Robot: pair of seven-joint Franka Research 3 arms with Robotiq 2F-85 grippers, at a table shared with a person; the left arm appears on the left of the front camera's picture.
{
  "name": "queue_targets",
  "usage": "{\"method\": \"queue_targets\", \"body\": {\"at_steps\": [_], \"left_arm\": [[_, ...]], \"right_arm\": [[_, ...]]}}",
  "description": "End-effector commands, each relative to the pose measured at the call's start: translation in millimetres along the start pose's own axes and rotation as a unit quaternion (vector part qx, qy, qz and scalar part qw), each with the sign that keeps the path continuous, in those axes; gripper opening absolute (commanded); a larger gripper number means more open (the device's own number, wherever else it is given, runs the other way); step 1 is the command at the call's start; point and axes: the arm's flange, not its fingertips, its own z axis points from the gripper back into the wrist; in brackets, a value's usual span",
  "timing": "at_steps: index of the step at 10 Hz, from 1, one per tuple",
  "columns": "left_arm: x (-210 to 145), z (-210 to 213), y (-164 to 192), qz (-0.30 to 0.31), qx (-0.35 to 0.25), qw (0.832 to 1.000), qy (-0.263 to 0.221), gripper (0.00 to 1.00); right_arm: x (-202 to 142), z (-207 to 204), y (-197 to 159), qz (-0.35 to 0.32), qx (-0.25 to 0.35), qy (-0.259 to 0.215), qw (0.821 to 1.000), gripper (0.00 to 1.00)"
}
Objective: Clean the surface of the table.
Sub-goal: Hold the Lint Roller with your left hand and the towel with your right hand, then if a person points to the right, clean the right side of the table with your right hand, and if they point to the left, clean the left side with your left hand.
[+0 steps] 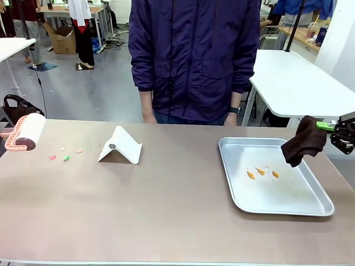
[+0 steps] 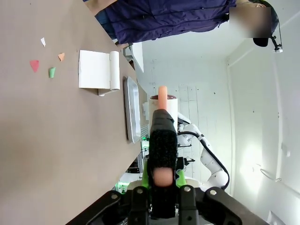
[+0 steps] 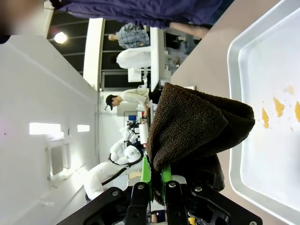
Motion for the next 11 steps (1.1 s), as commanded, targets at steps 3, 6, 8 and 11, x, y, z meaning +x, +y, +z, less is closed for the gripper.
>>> {"method": "queue_targets", "body": {"at_steps": [3, 6, 8, 11], "left_arm": [[-4.7, 0.1, -3.0, -0.002, -0.001, 1.0, 0.001, 0.0], [-4.7, 0.1, -3.0, -0.002, -0.001, 1.0, 0.001, 0.0], [-4.7, 0.1, -3.0, -0.002, -0.001, 1.0, 0.001, 0.0], [-4.7, 0.1, -3.0, -0.002, -0.001, 1.0, 0.001, 0.0]], "right_arm": [[-1.2, 0.0, 6.6, 0.004, 0.0, 0.002, 1.0, 0.0], [-1.2, 0.0, 6.6, 0.004, 0.0, 0.002, 1.0, 0.0], [-1.2, 0.0, 6.6, 0.004, 0.0, 0.002, 1.0, 0.0], [-1.2, 0.0, 6.6, 0.004, 0.0, 0.002, 1.0, 0.0]]}}
